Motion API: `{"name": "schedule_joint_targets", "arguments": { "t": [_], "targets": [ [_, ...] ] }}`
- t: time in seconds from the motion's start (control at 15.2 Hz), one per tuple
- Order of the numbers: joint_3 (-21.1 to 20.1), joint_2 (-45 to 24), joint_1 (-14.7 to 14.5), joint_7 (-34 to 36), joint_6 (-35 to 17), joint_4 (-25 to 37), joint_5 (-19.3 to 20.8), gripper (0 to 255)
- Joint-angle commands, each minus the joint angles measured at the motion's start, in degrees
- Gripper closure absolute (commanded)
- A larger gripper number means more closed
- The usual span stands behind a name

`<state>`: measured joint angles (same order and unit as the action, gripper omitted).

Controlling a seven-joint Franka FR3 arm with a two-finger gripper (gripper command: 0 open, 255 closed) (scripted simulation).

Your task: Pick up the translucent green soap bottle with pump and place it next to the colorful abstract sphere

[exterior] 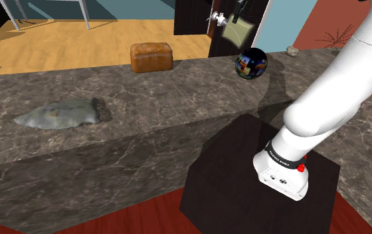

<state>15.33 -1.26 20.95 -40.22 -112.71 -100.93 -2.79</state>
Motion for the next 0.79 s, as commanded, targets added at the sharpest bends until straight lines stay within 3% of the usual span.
{"name": "schedule_joint_targets", "arguments": {
  "t": [0.0,0.73],
  "targets": [
    [-0.04,-0.09,-0.04,-0.01,-1.61,-1.46,-0.05,255],
    [-0.06,-1.16,-0.03,-0.61,-9.87,-8.7,-0.6,255]
  ]
}}
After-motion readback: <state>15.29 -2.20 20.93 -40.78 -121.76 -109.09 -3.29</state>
